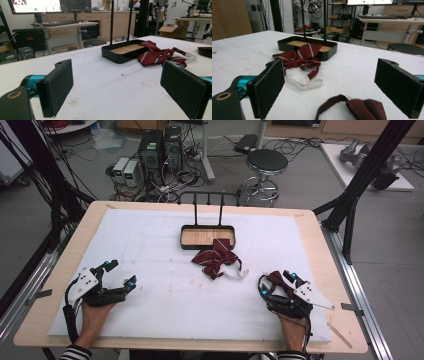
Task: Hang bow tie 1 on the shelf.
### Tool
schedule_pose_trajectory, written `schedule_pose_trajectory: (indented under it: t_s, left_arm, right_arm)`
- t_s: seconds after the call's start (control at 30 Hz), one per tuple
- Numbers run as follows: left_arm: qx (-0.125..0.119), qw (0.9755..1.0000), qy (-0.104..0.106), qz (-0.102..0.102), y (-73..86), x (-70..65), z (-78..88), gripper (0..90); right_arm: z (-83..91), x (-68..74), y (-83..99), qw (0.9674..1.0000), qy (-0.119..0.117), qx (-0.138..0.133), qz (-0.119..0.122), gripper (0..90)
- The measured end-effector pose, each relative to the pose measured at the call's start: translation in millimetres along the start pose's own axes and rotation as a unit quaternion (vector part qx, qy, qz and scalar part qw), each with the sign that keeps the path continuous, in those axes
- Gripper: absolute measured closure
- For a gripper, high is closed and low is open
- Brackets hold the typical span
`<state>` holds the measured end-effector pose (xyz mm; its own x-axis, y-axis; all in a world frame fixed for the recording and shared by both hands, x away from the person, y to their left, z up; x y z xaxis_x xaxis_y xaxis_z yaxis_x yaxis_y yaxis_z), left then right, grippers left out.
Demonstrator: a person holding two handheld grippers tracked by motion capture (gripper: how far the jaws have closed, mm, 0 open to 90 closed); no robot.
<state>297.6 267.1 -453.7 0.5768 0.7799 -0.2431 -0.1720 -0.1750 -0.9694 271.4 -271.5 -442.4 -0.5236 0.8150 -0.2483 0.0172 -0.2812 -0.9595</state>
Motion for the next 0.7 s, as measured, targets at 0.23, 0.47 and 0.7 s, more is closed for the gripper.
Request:
schedule_pose_trajectory:
  t_s: [0.23, 0.47, 0.7]
  left_arm:
    - [0.0, 1.0, -0.002, 0.001, 0.0, 0.0, -0.1, 11.7]
    - [-0.001, 1.0, -0.004, 0.0, 0.1, -0.2, -0.2, 11.7]
    - [0.0, 1.0, -0.005, -0.001, 0.0, -0.1, -0.3, 11.7]
  right_arm:
    - [-4.9, 6.3, -24.3, 0.9996, -0.022, -0.003, 0.016, 8.3]
    - [-17.8, 8.2, -55.1, 0.998, -0.05, -0.008, 0.039, 8.3]
    - [-31.0, 8.8, -74.5, 0.9965, -0.068, 0.011, 0.046, 8.3]
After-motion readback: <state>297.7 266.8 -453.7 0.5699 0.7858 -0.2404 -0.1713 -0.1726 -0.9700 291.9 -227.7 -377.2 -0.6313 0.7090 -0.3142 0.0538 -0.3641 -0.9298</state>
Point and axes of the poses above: each handheld gripper's, and its own axes: z roughly backward along the jaws, y roughly out of its underside, x roughly to its left, the point moved 2 cm from there along -z, roughly forward along the jaws, and after that the axes turned 15 degrees about z, right-handed, at the moved point
